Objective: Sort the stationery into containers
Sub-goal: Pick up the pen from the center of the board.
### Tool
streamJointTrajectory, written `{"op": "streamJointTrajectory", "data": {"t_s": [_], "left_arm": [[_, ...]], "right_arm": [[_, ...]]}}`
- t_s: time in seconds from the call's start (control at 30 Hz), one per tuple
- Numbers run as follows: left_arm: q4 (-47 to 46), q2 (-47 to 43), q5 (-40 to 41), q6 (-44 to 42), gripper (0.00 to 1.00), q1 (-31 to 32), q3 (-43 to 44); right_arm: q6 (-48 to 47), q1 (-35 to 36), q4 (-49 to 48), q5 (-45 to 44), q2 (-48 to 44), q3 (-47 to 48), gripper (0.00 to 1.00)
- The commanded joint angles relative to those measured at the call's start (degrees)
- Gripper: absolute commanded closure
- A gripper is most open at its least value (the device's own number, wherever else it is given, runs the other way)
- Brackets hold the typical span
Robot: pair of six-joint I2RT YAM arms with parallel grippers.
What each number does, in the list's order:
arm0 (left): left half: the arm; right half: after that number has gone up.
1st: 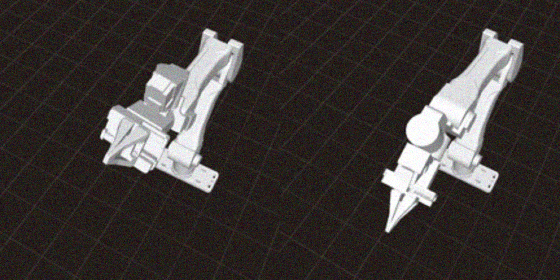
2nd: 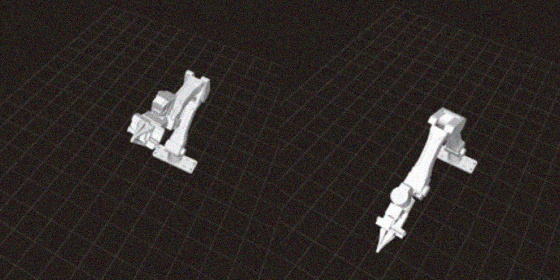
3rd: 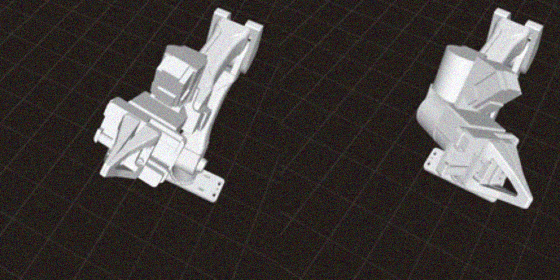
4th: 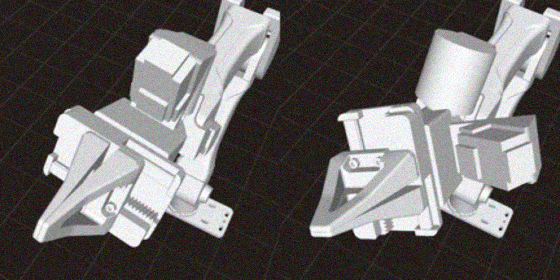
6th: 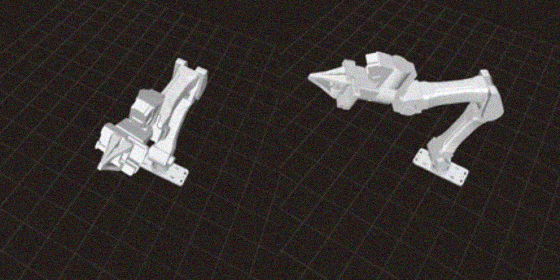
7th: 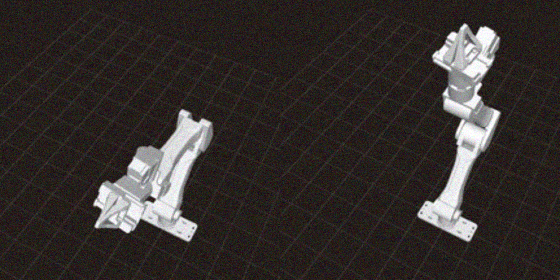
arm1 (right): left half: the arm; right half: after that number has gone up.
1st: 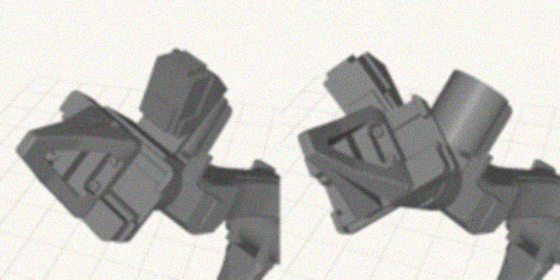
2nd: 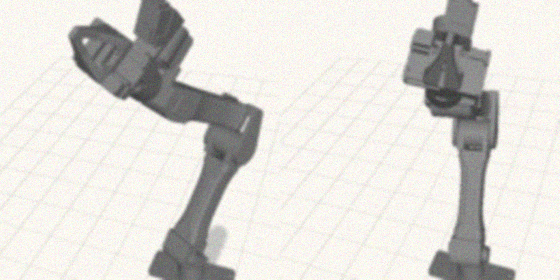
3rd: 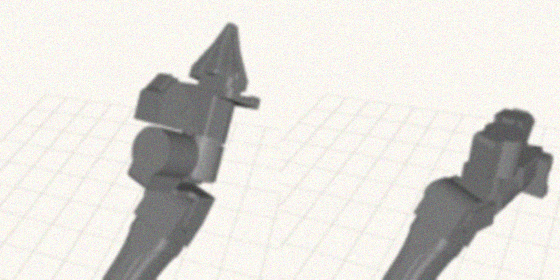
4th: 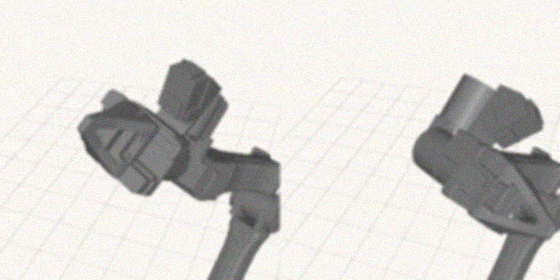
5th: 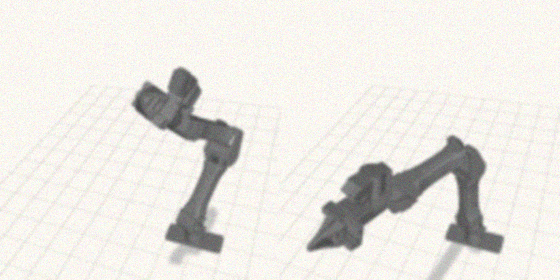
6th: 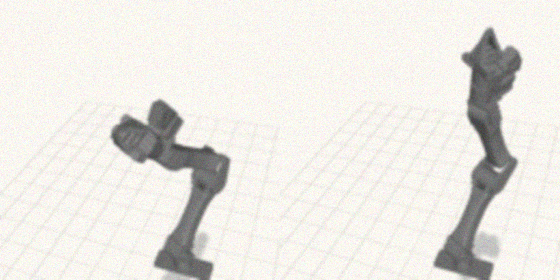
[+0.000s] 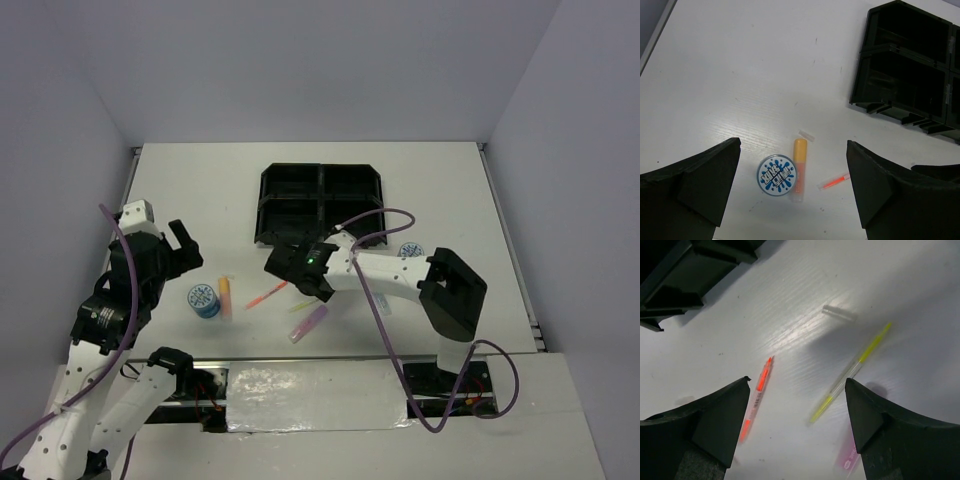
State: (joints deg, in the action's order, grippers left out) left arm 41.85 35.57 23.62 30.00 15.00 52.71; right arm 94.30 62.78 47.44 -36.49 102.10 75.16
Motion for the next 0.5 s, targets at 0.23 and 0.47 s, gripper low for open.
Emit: {"op": "streamJointTrajectory", "data": {"t_s": [0.23,0.47], "left_arm": [[-2.65,-0.77,-0.06,-0.82,0.01,2.13,-0.50],[-2.30,-1.12,0.82,-0.47,0.01,3.19,-0.41]], "right_arm": [[11.16,3.22,6.09,0.89,3.98,1.76,0.21],[12.13,3.13,6.08,1.33,5.38,1.13,0.24]]}}
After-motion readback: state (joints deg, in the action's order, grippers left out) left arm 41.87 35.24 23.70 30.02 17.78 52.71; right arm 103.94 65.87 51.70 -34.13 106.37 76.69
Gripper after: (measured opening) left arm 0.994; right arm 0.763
